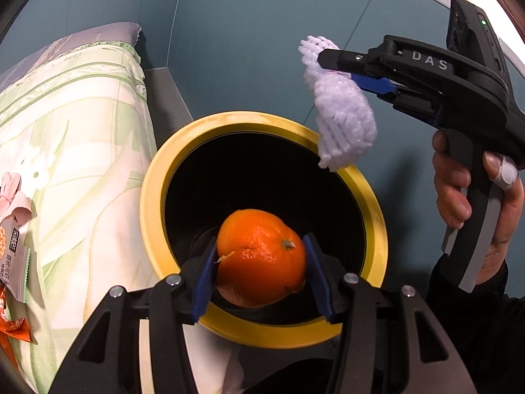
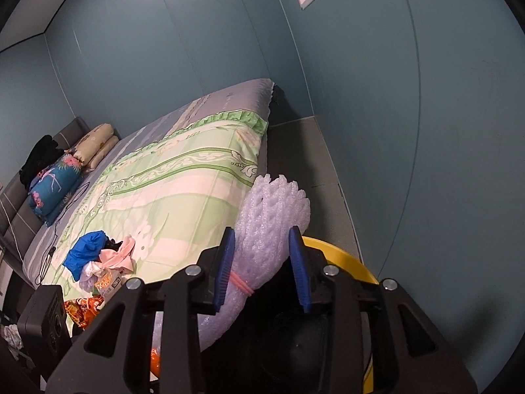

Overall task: Collect trash
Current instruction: 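Open the left gripper and right gripper to drop both items into the bin, then move both tools back over the trash pile on the bed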

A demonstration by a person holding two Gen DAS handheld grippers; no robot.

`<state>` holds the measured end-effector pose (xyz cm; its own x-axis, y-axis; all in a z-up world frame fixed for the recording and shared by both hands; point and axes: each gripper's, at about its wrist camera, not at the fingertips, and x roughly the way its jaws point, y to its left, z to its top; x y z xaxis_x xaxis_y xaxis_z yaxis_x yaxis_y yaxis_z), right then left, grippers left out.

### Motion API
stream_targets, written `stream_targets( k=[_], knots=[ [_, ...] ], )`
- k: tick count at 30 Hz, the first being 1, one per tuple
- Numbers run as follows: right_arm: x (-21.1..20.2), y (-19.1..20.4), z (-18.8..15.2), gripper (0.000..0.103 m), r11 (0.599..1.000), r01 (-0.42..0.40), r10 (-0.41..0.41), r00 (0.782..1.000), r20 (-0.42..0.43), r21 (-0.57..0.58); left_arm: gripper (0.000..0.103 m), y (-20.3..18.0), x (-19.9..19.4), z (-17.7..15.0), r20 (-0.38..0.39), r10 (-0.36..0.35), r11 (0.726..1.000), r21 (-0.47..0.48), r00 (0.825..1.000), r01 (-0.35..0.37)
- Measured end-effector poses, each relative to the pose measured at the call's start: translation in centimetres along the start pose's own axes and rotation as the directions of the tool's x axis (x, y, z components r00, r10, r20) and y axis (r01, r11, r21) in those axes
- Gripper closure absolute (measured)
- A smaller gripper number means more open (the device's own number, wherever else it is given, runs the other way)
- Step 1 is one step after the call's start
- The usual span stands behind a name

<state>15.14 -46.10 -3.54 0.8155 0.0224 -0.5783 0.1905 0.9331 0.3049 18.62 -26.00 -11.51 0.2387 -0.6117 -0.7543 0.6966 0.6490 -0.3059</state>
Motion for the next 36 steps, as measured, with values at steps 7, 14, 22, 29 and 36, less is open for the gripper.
stream_targets(
  k=[7,14,22,29,36],
  knots=[
    [-0.7,-0.8,0.3,0.055,1.0,0.004,-0.005,1.0,0.018,0.023,0.031,-0.2,-1.0,-0.5,0.04,0.01,1.0,0.007,0.999,-0.01],
    [-1.5,-0.6,0.6,0.054,0.999,-0.003,0.002,0.999,0.053,0.032,0.01,0.2,-2.9,-0.4,0.132,0.017,1.0,-0.012,0.991,-0.016],
    [-2.4,-0.2,1.0,0.044,0.999,-0.03,0.027,0.995,0.091,0.031,0.008,1.2,-5.1,-0.9,0.209,0.015,0.999,-0.038,0.978,-0.007],
    [-4.9,1.6,1.3,0.019,0.994,-0.11,0.112,0.971,0.21,-0.02,0.008,3.7,-8.8,-1.1,0.303,0.045,0.991,-0.134,0.952,-0.004],
    [-7.1,4.9,1.4,0.01,0.976,-0.18,0.211,0.927,0.309,-0.124,0.008,6.5,-12.6,-1.2,0.36,0.118,0.981,-0.187,0.925,-0.052]
  ],
)
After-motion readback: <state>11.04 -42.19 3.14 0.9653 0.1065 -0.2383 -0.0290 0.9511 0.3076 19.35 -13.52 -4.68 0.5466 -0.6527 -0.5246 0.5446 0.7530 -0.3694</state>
